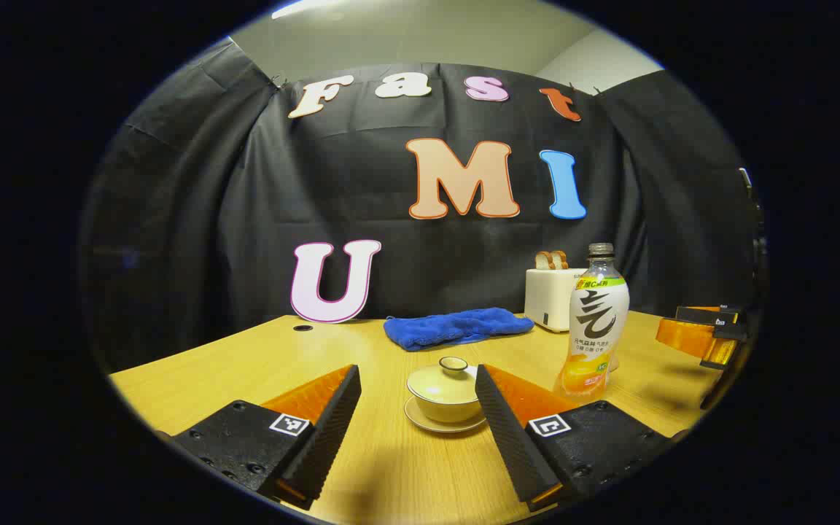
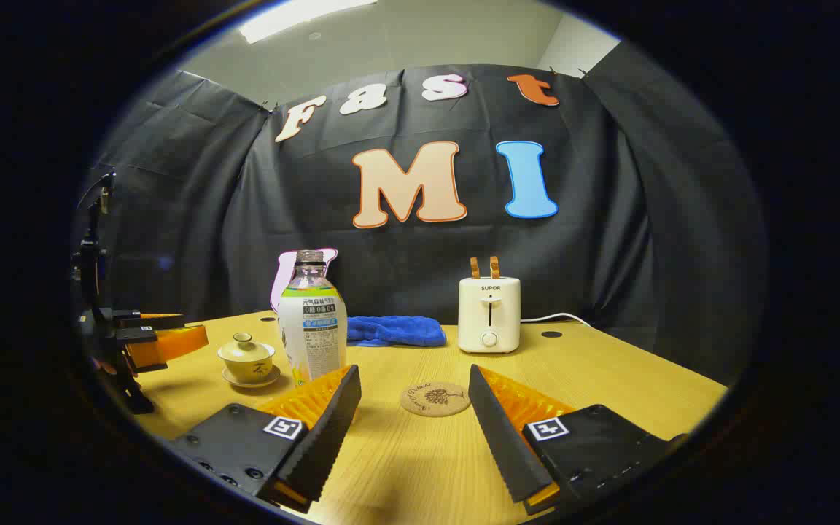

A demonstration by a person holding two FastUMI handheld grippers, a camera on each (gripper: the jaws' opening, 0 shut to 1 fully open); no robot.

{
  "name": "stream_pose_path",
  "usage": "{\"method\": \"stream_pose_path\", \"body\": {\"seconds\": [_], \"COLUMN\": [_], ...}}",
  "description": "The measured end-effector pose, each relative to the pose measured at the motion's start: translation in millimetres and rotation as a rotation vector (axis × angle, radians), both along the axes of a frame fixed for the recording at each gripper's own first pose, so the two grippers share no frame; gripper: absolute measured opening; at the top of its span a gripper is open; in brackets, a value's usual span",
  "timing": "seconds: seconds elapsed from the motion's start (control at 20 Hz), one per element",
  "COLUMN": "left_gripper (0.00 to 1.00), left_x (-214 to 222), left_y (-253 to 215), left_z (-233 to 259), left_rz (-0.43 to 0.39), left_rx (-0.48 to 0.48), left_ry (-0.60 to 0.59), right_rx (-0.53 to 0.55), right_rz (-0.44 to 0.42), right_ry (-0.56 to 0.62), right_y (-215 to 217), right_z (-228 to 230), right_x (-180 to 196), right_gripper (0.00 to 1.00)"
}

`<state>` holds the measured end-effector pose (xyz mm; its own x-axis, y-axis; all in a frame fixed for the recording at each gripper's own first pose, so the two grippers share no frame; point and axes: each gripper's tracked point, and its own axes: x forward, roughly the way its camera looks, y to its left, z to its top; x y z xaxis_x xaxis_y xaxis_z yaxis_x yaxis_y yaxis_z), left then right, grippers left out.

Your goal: Open the teacup lid with one hand, grasp the water bottle and pour water into the teacup with the other hand; after pouring, place the water bottle on the coaster and then close the teacup lid.

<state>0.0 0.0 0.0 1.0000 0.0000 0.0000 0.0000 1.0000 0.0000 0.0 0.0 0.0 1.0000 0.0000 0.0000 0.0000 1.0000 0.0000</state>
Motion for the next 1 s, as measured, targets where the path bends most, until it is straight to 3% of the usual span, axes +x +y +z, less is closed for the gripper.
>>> {"method": "stream_pose_path", "body": {"seconds": [0.05,0.35,0.45,0.5,0.8,0.95,1.0], "left_gripper": [0.93,0.93,0.93,0.93,0.93,0.93,0.93], "left_x": [0.1,0.4,1.3,1.1,1.3,1.3,2.0], "left_y": [-0.1,-1.6,-2.0,-2.9,-2.5,-3.8,-4.9], "left_z": [0.6,-0.1,-0.8,-1.1,-1.3,-0.7,-1.8], "left_rz": [0.000,-0.003,-0.006,-0.008,-0.009,-0.014,-0.018], "left_rx": [0.000,-0.001,-0.001,-0.001,-0.001,-0.001,-0.001], "left_ry": [0.000,0.001,0.000,0.000,0.000,-0.002,-0.002], "right_rx": [0.000,0.000,0.000,0.000,0.000,0.000,0.000], "right_rz": [0.000,0.000,0.000,0.000,0.000,0.000,0.000], "right_ry": [-0.001,-0.001,-0.001,-0.001,-0.001,-0.001,-0.001], "right_y": [0.1,-0.3,0.0,0.2,-0.3,-0.2,0.0], "right_z": [0.3,0.6,0.5,0.3,0.3,0.5,0.0], "right_x": [0.0,0.5,0.2,-0.1,0.5,0.3,-0.2], "right_gripper": [0.99,0.91,0.91,0.99,0.92,0.99,0.95]}}
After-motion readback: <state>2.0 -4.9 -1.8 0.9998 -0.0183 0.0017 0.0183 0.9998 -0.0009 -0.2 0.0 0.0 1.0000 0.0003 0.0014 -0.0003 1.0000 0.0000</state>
